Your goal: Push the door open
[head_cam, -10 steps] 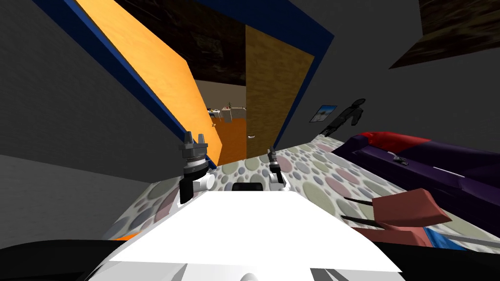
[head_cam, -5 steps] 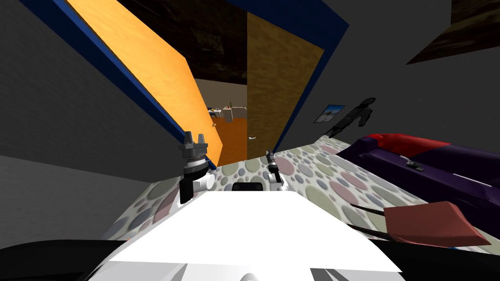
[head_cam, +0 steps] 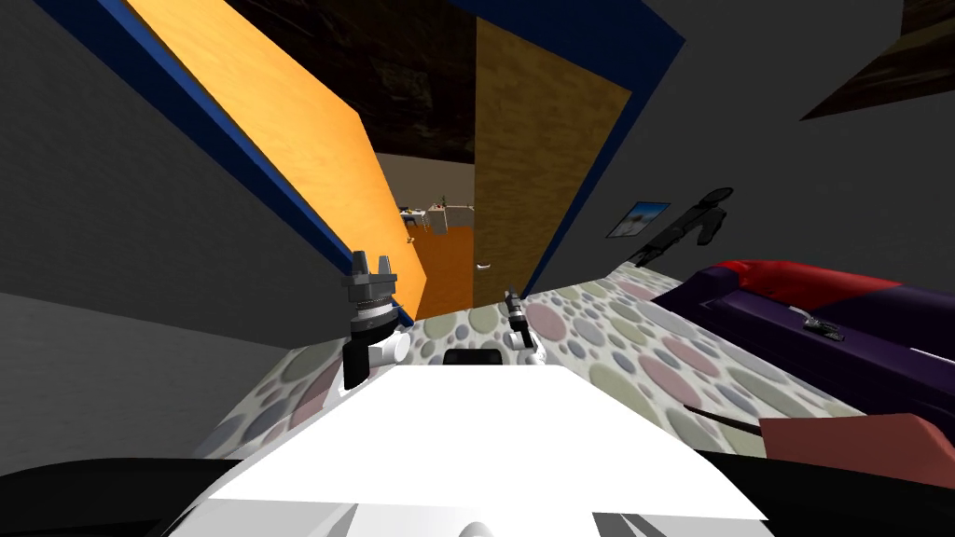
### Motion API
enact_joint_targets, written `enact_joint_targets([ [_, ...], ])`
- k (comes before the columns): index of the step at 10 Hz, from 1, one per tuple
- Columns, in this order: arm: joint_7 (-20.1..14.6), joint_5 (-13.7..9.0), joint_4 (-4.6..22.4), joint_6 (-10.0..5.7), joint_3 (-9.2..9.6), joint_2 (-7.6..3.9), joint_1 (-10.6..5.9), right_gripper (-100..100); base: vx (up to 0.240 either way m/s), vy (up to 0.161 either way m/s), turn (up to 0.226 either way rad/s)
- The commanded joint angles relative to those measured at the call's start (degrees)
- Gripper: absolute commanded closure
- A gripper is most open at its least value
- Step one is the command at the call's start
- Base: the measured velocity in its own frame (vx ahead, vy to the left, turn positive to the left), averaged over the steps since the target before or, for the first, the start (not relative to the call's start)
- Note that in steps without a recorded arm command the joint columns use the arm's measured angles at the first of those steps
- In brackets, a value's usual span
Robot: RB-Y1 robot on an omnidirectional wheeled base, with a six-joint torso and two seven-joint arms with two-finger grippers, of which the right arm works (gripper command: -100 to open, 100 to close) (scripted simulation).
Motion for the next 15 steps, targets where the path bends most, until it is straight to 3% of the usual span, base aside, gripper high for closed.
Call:
enact_joint_targets([
  [1, 0.3, 0.0, 2.9, -0.54, 0.2, 0.46, -1.03, -100, 0.103, -0.02, 0.054],
  [15, 1.2, -0.6, 21.9, -3.37, 1.19, 3.36, -8.27, -100, 0.089, -0.017, 0.039],
])
